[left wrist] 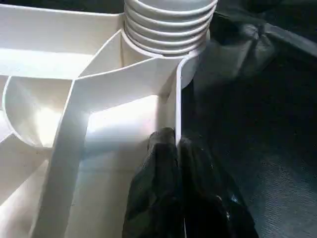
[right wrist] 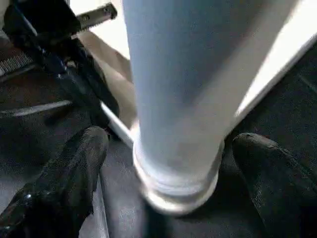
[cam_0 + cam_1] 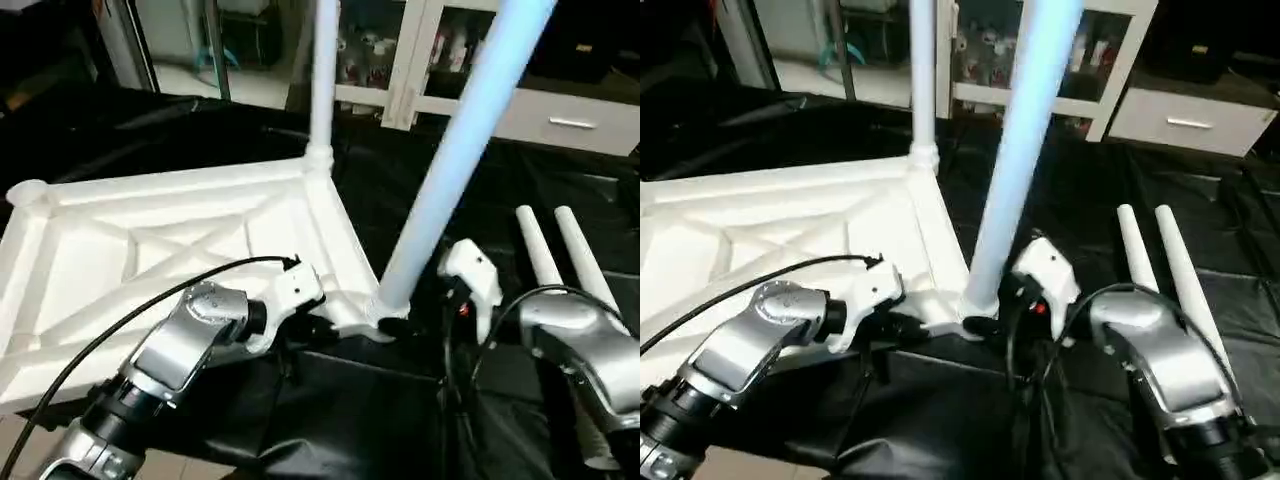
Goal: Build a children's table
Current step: Insert table leg to table base, then rotate leg to tighten
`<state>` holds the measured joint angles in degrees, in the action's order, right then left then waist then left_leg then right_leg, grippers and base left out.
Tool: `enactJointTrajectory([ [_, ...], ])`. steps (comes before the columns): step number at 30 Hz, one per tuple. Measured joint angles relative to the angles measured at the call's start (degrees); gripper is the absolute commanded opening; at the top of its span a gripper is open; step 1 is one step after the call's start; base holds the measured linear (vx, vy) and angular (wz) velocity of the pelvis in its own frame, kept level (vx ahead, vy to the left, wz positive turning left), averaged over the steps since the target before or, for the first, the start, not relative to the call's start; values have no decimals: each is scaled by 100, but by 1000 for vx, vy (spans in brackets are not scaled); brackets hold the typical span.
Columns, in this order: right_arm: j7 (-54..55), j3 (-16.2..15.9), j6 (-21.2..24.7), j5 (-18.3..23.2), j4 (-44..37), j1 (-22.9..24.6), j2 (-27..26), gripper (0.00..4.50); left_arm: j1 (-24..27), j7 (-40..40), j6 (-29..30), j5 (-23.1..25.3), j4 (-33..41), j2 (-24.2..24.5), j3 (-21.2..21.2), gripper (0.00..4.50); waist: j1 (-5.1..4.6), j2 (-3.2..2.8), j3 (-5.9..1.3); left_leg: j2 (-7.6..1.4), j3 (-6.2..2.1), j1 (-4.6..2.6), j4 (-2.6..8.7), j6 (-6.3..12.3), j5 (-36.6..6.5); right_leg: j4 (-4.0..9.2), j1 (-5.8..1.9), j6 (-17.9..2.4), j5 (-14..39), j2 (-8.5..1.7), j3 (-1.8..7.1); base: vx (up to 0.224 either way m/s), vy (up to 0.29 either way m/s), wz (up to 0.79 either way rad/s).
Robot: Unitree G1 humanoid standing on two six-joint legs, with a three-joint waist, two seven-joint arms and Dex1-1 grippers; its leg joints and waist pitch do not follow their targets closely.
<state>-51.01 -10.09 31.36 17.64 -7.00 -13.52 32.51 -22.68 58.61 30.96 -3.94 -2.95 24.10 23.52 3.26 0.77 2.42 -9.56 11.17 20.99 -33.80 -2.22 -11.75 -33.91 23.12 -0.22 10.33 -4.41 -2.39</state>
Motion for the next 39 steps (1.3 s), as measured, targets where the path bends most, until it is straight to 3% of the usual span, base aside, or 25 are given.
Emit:
enactJointTrajectory([
  [3, 8, -119, -172, -125, 118, -1, -28, 442, 31, 72, 0, -19, 35, 30, 6, 0, 8, 0, 0, -2, 0, 0, -11, -1, 1, -13, 0, 0, 0, -1, 0, 0, 0, 0],
  [4, 7, -146, -210, -171, 153, -1, -28, 414, 32, 79, 0, -19, 37, 32, 6, 0, 8, 0, 0, -2, 0, 1, -14, -1, 1, -15, 0, 0, 0, -1, 1, 0, 0, 0],
  [8, 1, -202, -346, -303, 310, -3, -18, 400, 32, 88, -2, -20, 38, 43, 6, 0, 5, 0, 0, -3, 0, 1, -18, -2, 1, -19, 0, 0, 0, -1, 1, 0, 0, 0],
  [9, -1, -263, -424, -385, 350, -5, -15, 371, 32, 95, -2, -25, 38, 52, 6, 0, 5, 1, -1, -4, 0, 1, -18, -1, 1, -21, 0, 0, 0, -1, 0, 0, 0, 0],
  [20, -38, -395, -588, -481, 518, -31, -84, 281, 31, 97, -4, -31, 37, 63, 1, 0, 6, 1, -1, -6, 0, 1, -28, -1, 2, -30, 0, -1, -1, -1, -1, 0, 0, 0],
  [38, -26, -394, -774, -503, 605, 4, -151, 273, 31, 104, -9, -30, 32, 94, 3, 0, 3, 2, -1, -12, -1, 0, -65, -1, 1, -61, 0, -3, -2, -1, 1, 0, 0, 0],
  [39, -9, -391, -777, -500, 626, 4, -181, 308, 31, 104, -9, -30, 31, 99, 3, 0, -9, 2, -1, -12, -1, 0, -65, -1, 1, -63, 0, -3, -2, -1, 1, 0, 0, 0],
])
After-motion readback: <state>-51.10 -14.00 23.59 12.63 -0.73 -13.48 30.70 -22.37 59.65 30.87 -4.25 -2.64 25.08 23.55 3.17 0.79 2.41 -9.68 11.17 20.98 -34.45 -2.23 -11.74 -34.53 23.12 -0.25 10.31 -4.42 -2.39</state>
